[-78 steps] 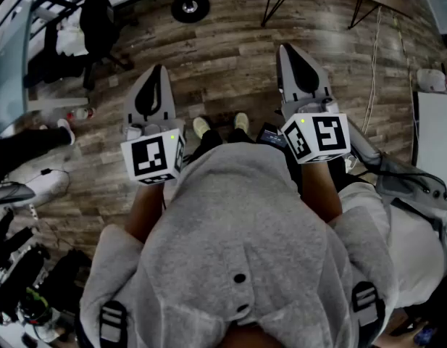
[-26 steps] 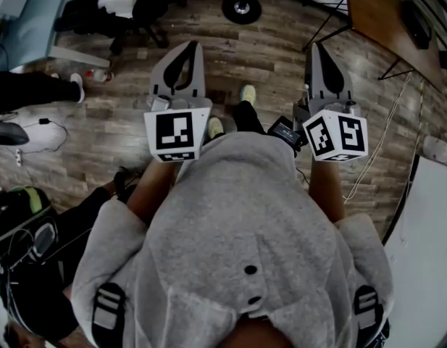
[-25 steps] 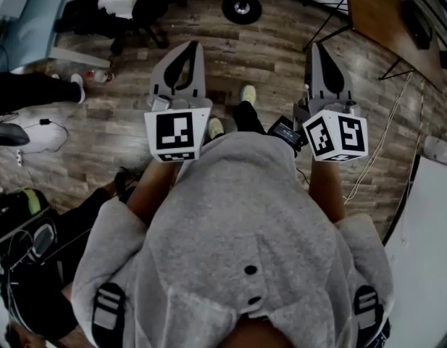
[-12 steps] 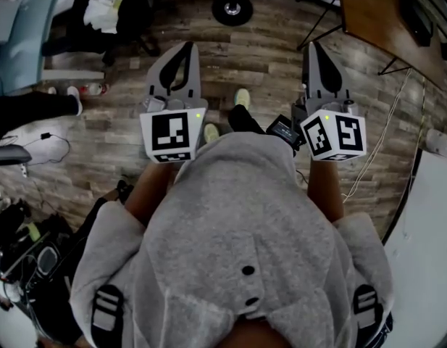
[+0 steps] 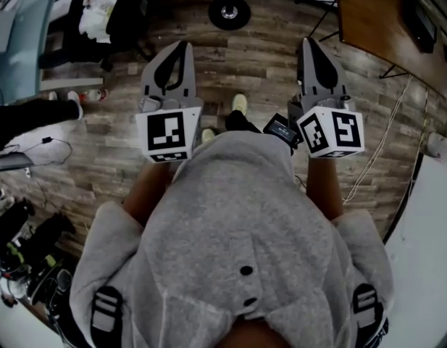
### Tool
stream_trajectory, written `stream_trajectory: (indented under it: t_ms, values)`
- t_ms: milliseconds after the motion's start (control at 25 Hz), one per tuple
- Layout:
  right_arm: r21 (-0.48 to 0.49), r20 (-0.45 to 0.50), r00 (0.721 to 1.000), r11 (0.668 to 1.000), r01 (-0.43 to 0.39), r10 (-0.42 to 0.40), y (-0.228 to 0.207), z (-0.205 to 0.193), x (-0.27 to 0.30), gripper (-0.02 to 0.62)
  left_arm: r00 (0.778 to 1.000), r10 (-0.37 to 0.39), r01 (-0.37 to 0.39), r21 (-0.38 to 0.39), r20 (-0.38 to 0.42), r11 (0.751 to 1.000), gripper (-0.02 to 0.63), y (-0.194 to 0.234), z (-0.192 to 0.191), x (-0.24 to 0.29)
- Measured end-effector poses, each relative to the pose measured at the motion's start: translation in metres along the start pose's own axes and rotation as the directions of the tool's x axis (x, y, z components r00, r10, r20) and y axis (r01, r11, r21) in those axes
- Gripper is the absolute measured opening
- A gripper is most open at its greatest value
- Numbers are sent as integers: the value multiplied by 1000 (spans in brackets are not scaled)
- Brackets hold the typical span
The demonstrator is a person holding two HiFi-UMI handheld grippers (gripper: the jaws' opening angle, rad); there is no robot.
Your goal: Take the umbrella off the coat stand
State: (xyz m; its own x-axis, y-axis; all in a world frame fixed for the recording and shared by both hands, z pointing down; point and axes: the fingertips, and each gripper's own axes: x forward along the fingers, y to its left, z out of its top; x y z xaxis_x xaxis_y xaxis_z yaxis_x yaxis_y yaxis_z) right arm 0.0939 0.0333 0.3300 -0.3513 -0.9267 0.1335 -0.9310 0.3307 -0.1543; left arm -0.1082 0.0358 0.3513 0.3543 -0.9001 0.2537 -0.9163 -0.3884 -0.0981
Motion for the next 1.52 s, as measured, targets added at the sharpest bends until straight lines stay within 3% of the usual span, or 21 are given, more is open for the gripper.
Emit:
stream_trajectory:
  t_ms: [920,1520]
  values:
    - [60,5,994,992,-107,107,-69,8,42,9,995,93,-91,43,-40,995,15,-30,29,52]
    - [65,20,997,995,-72,71,-72,14,43,9,999,42,-39,70,-29,997,15,-31,37,68]
